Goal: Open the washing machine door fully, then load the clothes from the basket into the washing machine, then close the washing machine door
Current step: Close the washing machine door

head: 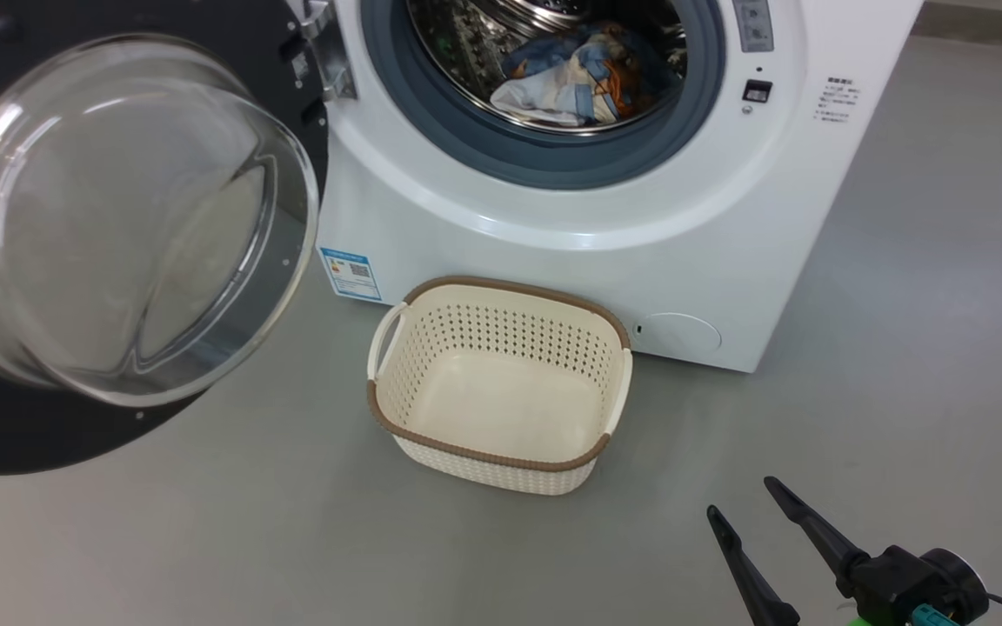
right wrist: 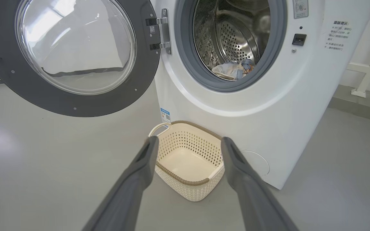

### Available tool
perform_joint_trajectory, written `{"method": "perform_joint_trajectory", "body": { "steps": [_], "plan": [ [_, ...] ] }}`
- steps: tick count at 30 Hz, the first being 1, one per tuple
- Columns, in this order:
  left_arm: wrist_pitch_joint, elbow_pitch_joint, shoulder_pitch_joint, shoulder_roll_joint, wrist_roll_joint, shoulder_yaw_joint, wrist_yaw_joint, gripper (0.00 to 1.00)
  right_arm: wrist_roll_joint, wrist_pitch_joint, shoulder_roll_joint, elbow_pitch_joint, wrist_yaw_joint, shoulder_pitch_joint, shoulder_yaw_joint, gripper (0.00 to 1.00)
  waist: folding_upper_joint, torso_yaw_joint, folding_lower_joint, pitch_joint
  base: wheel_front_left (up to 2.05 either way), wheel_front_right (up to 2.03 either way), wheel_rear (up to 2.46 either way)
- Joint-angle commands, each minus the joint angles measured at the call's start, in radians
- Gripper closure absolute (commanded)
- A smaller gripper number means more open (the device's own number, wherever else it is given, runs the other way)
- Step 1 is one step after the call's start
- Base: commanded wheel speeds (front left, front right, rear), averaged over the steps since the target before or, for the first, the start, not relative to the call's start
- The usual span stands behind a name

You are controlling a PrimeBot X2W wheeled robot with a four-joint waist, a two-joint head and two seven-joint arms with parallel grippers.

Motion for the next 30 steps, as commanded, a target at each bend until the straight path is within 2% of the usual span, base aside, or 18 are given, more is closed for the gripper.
{"method": "perform_joint_trajectory", "body": {
  "steps": [1,15,30],
  "plan": [
    [0.015,-0.014,-0.019,0.066,-0.014,0.012,-0.014,1.0,0.013,-0.005,-0.02,-0.026,0.002,-0.014,0.021,0.0,-0.0001,-0.023,0.0,0.022,0.0,0.0,0.0],
    [0.048,0.037,-0.031,0.074,-0.028,0.008,-0.052,1.0,0.019,-0.005,-0.045,-0.035,0.002,0.0,0.015,0.0,-0.0001,-0.065,0.0,0.048,0.0,0.0,0.0],
    [0.133,0.086,-0.021,0.118,0.006,-0.044,-0.049,1.0,0.028,-0.005,-0.084,-0.035,0.002,0.002,0.038,0.0,-0.0001,-0.094,0.0,0.067,0.0,0.0,0.0]
  ]
}}
